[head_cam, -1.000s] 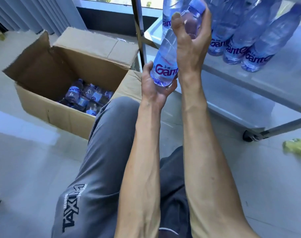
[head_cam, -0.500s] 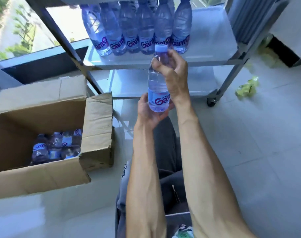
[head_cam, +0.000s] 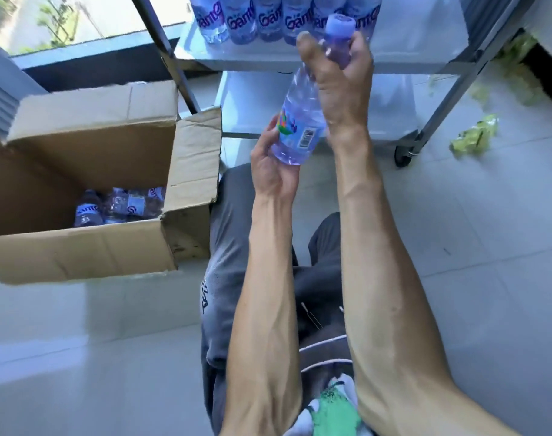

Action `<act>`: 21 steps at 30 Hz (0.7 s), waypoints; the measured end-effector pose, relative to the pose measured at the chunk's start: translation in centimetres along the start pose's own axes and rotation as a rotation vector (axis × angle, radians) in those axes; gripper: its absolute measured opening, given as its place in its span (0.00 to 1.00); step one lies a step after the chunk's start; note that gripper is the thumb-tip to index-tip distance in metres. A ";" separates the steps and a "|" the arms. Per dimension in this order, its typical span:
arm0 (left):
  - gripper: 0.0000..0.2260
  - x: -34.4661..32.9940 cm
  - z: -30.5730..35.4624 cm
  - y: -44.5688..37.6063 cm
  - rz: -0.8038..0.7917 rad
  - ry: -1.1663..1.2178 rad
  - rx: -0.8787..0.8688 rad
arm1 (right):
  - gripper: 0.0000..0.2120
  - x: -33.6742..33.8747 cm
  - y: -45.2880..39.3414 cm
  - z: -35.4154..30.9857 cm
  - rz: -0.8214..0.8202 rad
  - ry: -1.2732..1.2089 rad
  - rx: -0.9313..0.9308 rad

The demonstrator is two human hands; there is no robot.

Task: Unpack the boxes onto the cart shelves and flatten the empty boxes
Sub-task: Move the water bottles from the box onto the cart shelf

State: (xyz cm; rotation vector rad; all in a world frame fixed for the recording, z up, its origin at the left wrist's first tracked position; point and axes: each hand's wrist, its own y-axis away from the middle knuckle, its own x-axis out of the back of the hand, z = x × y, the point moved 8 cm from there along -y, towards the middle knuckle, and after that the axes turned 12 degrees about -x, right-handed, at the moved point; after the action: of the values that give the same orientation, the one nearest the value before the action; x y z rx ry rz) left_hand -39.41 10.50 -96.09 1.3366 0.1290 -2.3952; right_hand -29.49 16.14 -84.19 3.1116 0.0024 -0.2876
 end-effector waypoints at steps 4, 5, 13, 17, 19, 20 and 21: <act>0.16 3.8 1.4 2.0 0.127 -0.260 0.161 | 0.09 -0.9 1.3 2.1 -0.081 -0.173 -0.108; 0.17 4.5 1.8 2.2 0.101 -0.421 0.199 | 0.09 -1.5 1.6 2.3 -0.128 -0.165 -0.125; 0.26 6.3 2.8 3.5 -0.060 -0.404 0.277 | 0.06 -4.9 3.2 2.9 -0.249 -0.018 -0.119; 0.29 5.8 3.3 4.0 -0.135 -0.146 0.149 | 0.12 -6.0 3.3 2.7 -0.221 0.065 -0.106; 0.26 5.9 3.8 4.0 -0.156 -0.143 0.050 | 0.19 -5.7 3.1 2.6 -0.130 0.126 -0.104; 0.24 6.0 4.0 3.8 -0.169 -0.162 0.018 | 0.22 -5.2 3.0 2.6 -0.071 0.114 -0.110; 0.24 6.0 4.1 3.7 -0.174 -0.175 0.020 | 0.23 -4.6 2.9 2.7 -0.024 0.086 -0.119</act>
State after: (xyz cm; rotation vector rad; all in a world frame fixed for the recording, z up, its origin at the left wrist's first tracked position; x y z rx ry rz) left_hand -44.04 4.22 -98.52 1.1595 0.1801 -2.6530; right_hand -34.52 13.22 -85.93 3.0041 0.0558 -0.1472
